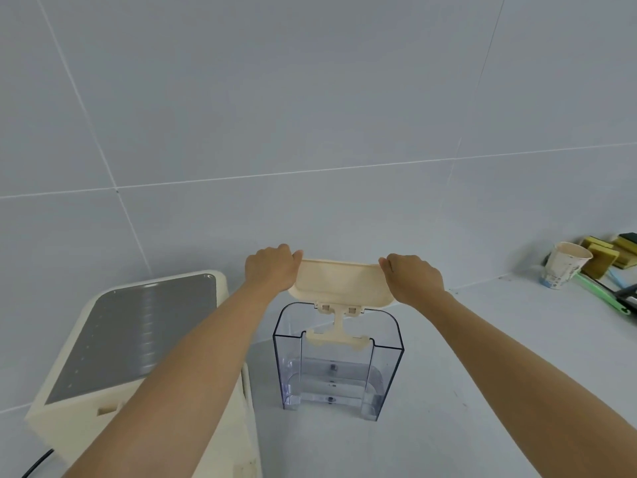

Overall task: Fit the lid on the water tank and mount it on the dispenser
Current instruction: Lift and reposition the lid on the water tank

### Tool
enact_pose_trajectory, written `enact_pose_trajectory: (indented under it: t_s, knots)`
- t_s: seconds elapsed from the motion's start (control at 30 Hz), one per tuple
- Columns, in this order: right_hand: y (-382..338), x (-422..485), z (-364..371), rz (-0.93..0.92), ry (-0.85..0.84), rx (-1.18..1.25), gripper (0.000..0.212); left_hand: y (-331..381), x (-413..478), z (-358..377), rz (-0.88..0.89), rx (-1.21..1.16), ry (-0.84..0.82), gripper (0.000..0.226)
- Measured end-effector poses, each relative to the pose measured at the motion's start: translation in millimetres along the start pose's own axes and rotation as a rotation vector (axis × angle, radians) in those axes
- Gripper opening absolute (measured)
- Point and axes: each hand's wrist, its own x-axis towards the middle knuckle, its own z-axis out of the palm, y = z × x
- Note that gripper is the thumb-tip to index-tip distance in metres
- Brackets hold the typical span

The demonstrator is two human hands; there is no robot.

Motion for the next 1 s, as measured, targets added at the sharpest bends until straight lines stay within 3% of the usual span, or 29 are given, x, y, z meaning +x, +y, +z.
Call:
enact_pose_trajectory:
  t_s: [0.13,0.37,0.6,1.0]
  knots:
    - [3.9,-4.3,-1.2,0.030,0.002,0.078,0.036,-3.5,-5.5,-4.2,-0.021,-0.040,-0.036,0.053]
    - [13.4,-30.1,-4.4,-0.049,0.009,0.290,0.042,-19.4,-24.9,-7.1,0.052,-0.146,-0.060,0.048]
    - [22.9,-77.1,2.4,-0.179,-0.025,0.203,0.031,-31.3,-60.3,0.0,0.111,-0.138,-0.123,0.043]
    - [21.0,-105.5,22.0,-0.230,-0.145,-0.098,0.039,-28.1,-91.3,10.4,0.169,0.218,-0.166,0.031]
